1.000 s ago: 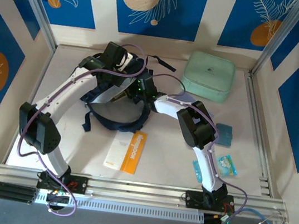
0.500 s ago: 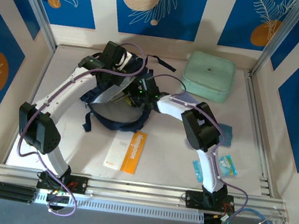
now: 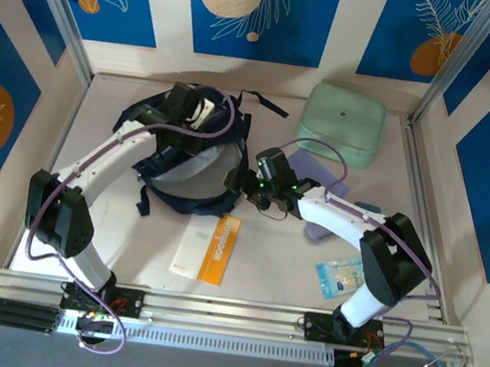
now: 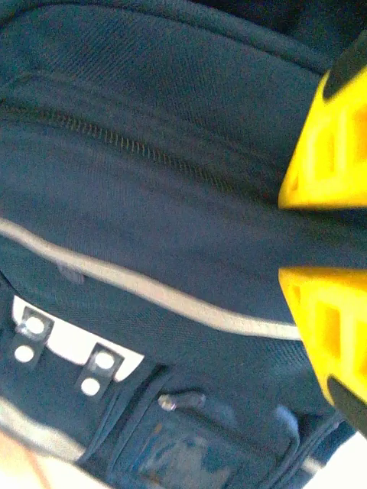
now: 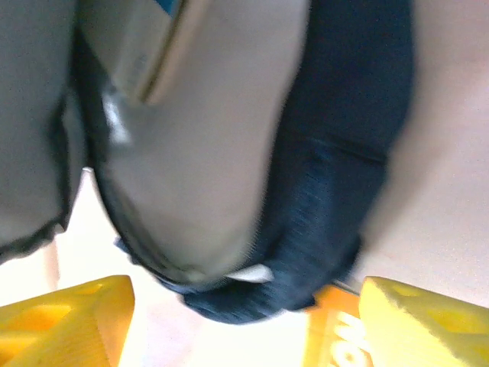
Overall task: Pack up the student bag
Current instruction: Close the student bag at the top-left of the table, then move the book to the center of the table.
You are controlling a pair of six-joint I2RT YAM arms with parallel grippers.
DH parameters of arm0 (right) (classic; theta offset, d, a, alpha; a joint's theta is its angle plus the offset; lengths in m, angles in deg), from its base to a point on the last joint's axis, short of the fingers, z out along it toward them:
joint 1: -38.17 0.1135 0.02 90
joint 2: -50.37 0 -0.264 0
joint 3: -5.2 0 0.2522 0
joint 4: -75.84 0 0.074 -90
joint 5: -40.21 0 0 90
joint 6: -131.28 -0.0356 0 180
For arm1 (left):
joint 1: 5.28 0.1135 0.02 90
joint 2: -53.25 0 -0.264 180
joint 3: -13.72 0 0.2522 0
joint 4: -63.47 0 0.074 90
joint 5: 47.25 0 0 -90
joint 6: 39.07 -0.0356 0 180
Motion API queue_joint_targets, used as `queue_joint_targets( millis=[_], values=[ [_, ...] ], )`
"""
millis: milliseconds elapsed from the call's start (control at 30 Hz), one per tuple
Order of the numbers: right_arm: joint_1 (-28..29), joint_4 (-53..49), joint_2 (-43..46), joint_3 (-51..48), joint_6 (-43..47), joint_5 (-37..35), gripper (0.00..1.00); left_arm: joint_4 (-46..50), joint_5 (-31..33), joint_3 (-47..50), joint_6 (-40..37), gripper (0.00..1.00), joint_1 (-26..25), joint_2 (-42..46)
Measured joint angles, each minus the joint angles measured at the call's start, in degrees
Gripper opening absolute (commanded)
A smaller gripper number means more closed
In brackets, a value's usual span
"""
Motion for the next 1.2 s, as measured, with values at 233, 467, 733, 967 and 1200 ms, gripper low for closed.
queue_joint_targets(
  millis=[233,467,733,967,1200],
  values=[
    [6.78,-12.87,0.94,-0.02,10.34,-12.2,0.89,-8.09,-5.53,10.45,5.22,0.65,0.79,7.04],
    [14.91,-21.59,-2.97,3.56,15.41,-19.37,0.91,-15.85,-8.44,20.04,13.9,0.88,2.14,10.01],
    [19.71,-28.26,-9.6,10.14,18.43,-21.05,0.88,-19.65,-8.57,28.0,21.68,1.0,5.09,17.35],
    [20.81,-34.62,-13.49,14.08,18.45,-20.44,0.87,-20.79,-9.4,28.04,23.34,1.0,6.97,18.93],
    [22.03,-37.83,-15.91,14.84,18.45,-20.17,0.87,-21.11,-10.32,28.04,23.93,1.0,7.04,18.91]
  ],
)
